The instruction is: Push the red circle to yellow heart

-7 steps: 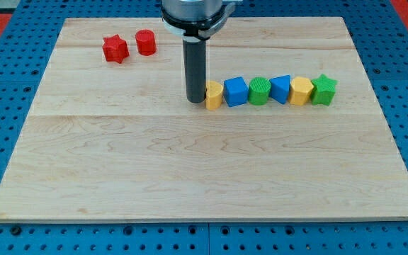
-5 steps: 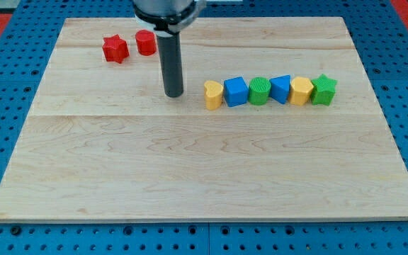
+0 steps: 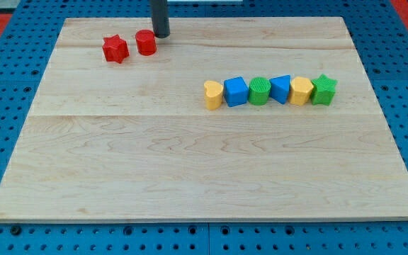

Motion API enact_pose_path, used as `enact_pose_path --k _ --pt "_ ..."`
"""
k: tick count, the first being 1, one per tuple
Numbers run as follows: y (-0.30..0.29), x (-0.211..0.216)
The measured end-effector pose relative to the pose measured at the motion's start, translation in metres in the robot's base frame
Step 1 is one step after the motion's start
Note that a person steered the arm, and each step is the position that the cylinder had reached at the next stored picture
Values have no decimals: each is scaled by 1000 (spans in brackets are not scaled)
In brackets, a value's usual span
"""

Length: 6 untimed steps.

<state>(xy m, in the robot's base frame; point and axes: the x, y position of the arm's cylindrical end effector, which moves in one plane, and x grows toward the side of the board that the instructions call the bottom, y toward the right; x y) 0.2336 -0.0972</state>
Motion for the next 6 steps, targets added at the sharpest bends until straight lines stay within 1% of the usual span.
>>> enact_pose_path --k 2,3,4,6 --pt "-44 1" --pt "-42 15" --pt "-19 29" --pt "8 66"
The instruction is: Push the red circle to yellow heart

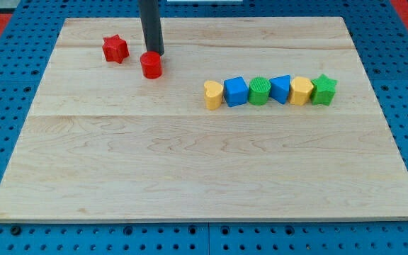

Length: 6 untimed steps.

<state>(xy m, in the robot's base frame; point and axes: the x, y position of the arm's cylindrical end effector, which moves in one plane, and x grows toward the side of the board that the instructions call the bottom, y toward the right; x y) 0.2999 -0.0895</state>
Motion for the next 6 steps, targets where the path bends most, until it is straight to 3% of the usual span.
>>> enact_pose_path --k 2,4,6 --pt "0 43" --pt "-47 70" --pt "-54 118"
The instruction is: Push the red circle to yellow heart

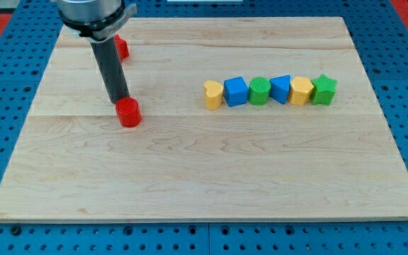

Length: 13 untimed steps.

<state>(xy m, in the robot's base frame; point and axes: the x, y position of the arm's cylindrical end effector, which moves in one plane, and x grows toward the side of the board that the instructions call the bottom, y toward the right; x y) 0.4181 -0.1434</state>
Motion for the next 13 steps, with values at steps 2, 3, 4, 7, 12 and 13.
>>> enact_pose_path --k 2,3,4,7,12,13 --pt "-42 44" --pt "-5 54" --pt "11 50" --pt "9 14" --pt "26 -2" --pt "33 -2"
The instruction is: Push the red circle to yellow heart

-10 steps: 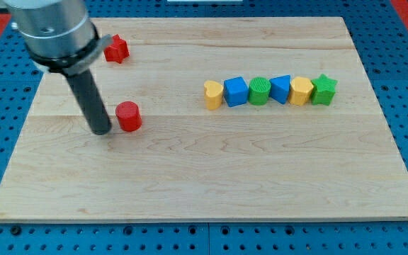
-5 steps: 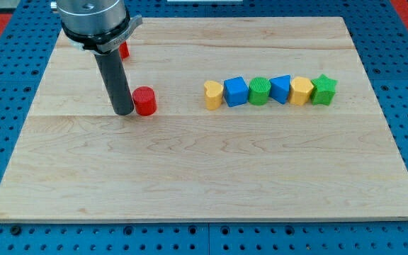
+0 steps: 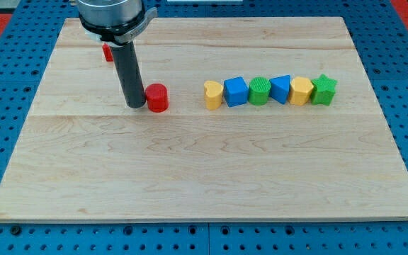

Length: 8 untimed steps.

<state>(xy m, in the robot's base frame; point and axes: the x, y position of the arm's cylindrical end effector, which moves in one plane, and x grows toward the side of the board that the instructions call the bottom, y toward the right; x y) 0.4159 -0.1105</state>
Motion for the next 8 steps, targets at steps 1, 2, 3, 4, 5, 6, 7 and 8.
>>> enact_pose_path --k 1,2,3,4,5,6,7,8 --pt "25 0" --pt "36 0" --pt "15 -11" --pt "15 -22" --pt "21 -22" --pt "34 -22" --pt "47 -22" --pt "47 -22"
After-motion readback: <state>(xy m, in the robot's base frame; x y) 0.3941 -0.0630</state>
